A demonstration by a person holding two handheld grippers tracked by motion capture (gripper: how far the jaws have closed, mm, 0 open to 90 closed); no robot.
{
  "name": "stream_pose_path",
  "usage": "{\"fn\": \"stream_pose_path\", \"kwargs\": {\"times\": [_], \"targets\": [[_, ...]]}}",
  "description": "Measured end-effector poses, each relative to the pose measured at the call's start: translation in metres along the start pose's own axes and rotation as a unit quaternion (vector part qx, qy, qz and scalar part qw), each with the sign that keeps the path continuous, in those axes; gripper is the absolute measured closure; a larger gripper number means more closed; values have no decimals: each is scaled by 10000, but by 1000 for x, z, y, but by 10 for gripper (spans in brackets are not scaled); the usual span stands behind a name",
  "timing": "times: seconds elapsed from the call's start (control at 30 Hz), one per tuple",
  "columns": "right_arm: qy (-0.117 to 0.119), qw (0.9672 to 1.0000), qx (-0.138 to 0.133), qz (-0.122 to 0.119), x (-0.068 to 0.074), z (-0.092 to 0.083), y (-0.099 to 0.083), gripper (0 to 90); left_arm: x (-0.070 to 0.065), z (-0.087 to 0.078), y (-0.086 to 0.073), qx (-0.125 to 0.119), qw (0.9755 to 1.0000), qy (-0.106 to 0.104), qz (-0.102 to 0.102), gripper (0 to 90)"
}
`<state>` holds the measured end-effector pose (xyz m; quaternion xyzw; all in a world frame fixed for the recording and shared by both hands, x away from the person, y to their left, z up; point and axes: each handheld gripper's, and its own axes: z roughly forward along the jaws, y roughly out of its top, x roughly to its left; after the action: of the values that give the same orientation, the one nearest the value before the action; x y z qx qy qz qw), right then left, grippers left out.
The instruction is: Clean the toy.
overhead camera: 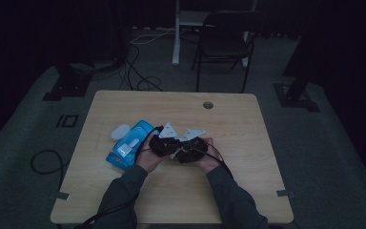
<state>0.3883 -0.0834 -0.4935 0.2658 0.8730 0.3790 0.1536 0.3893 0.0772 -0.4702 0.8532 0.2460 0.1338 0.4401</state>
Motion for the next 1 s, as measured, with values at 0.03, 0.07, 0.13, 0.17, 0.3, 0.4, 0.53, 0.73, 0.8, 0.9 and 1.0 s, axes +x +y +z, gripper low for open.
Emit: {"fn": "stream_pose_path", "kwargs": {"times": [0.03, 0.07, 0.13, 0.17, 0.3, 0.4, 0.53, 0.73, 0.8, 0.9, 1.0], "targets": [[6, 10000, 0, -5, 0, 0, 0, 339, 2, -1, 0, -3, 10000, 38, -19, 876], [16, 10000, 0, -7, 0, -1, 0, 340, 3, -1, 0, -25, 9999, 73, -65, 876], [18, 10000, -10, -7, 1, -1, 0, 339, 6, -3, -1, -45, 9998, 142, -114, 876], [18, 10000, -13, -8, 1, -1, 0, 340, 8, -4, -1, -49, 9997, 193, -135, 876], [22, 10000, -39, -43, 0, -3, 0, 339, 16, -9, -2, -75, 9987, 411, -278, 876], [21, 10000, -95, -24, -1, -6, 1, 340, 22, -12, -4, -106, 9978, 518, -391, 876], [-3, 9999, -147, 4, -4, -10, 2, 340, 24, -13, -5, -132, 9972, 567, -461, 876], [-21, 9998, -206, 7, -6, -13, 2, 339, 24, -9, -8, -87, 9973, 553, -478, 875], [-23, 9998, -215, 2, -6, -13, 1, 340, 24, -8, -9, -62, 9974, 538, -474, 875], [-33, 9997, -242, 12, -7, -14, 1, 340, 24, -6, -11, -40, 9976, 487, -494, 875], [-24, 9996, -273, 44, -8, -16, 0, 340, 23, -4, -13, -10, 9980, 409, -487, 875]]}}
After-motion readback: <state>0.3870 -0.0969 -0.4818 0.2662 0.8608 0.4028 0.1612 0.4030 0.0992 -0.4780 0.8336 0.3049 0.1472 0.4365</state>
